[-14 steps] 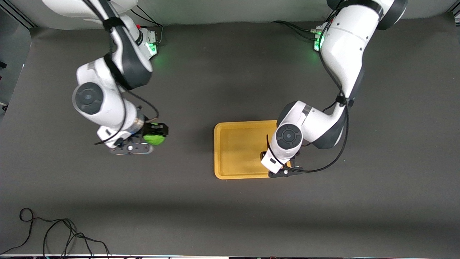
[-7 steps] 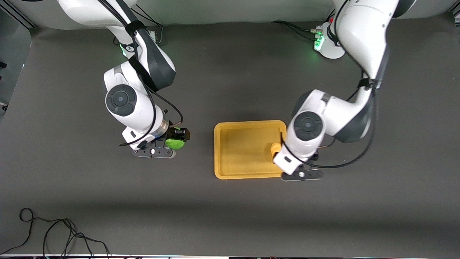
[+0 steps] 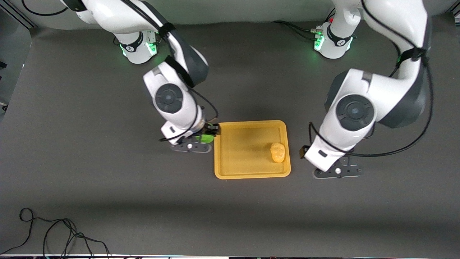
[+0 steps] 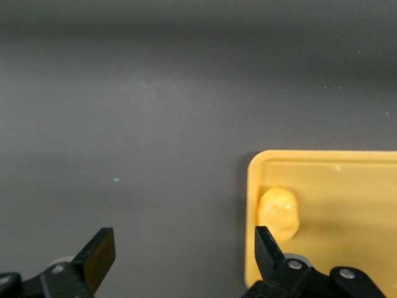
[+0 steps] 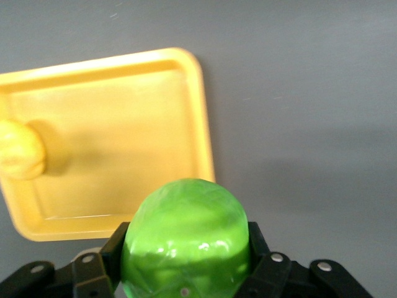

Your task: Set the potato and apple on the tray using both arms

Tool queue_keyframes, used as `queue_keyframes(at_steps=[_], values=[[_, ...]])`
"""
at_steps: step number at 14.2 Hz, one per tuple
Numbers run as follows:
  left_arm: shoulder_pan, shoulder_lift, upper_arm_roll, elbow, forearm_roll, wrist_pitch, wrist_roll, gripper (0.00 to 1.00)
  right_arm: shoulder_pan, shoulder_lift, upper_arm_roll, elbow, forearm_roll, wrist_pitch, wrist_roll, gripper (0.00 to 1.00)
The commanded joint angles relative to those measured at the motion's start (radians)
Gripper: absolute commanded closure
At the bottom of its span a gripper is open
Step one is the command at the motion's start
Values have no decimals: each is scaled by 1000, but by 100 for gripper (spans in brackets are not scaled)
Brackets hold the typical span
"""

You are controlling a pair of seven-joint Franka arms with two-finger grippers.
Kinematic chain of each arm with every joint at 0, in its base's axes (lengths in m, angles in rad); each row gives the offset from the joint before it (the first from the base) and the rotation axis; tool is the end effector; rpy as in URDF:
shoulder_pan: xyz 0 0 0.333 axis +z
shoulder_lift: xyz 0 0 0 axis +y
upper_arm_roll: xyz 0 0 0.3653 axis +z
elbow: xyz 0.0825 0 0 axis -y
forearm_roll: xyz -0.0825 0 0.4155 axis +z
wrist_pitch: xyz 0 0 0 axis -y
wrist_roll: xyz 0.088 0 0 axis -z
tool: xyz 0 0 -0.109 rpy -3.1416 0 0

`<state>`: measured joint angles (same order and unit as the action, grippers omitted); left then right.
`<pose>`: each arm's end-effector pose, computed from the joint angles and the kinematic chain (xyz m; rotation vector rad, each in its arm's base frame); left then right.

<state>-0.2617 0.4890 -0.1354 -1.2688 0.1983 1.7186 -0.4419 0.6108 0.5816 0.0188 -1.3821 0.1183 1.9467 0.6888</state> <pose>0.7086 -0.2518 0.5113 -3.0064 -0.0402 -0.0324 0.6205 0.4583 0.4002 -3.0499 0.1627 0.1329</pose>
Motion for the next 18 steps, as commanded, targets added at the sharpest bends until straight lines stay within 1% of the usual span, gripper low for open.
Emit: queue_keyframes(at_steps=[1,3,5,7,8,9,10,12,14,16,18], values=[[79,-65,-6,2,-23,-56,147,0,65,131,-10,117,23,88,92,56],[154,-115,-6,-33,-74,-59,259,0,96,196,-10,144,20,185,98,56],[209,-196,-4,-110,-89,-57,340,0,124,257,-14,188,9,208,94,56],[257,-283,-4,-194,-92,-39,358,0,124,317,-17,242,-8,212,91,56],[272,-317,-4,-216,-94,-40,358,0,124,339,-16,258,-26,212,92,56],[292,-351,-4,-242,-97,-40,359,0,124,359,-16,262,-35,218,95,56],[312,-392,-1,-286,-123,-31,361,0,133,374,-16,261,-35,253,98,56],[325,-464,49,-380,-171,9,403,0,141,389,-16,258,-37,288,115,56],[326,-500,60,-411,-172,3,480,0,139,399,-16,258,-37,311,114,56],[325,-530,80,-417,-172,-5,483,0,139,409,-17,256,-46,313,115,56],[322,-538,83,-431,-172,-10,480,0,139,422,-17,258,-54,320,121,56]])
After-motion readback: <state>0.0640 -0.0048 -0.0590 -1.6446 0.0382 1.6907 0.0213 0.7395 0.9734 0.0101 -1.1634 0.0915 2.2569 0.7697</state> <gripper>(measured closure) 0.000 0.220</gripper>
